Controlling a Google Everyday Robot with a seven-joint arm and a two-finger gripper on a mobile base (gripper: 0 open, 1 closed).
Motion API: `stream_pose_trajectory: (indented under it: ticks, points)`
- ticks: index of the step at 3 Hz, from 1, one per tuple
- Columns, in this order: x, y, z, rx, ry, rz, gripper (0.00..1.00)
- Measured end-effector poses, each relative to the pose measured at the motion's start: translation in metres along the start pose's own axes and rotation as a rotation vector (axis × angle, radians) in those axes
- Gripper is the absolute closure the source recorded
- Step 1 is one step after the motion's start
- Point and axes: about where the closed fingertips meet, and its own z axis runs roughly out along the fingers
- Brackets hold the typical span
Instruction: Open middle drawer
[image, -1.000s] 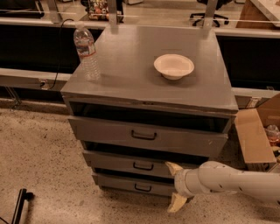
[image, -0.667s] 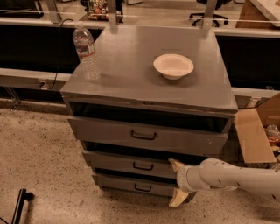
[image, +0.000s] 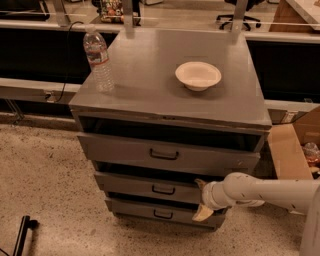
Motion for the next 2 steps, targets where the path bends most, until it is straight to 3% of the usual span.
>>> stream_pose_trajectory:
  ticks: [1,2]
  points:
    - [0.004,0.001,0.002,-0.005,0.013,0.008,0.41]
    - [-0.002,0.024,-0.016,-0.007,-0.005,0.006,0.51]
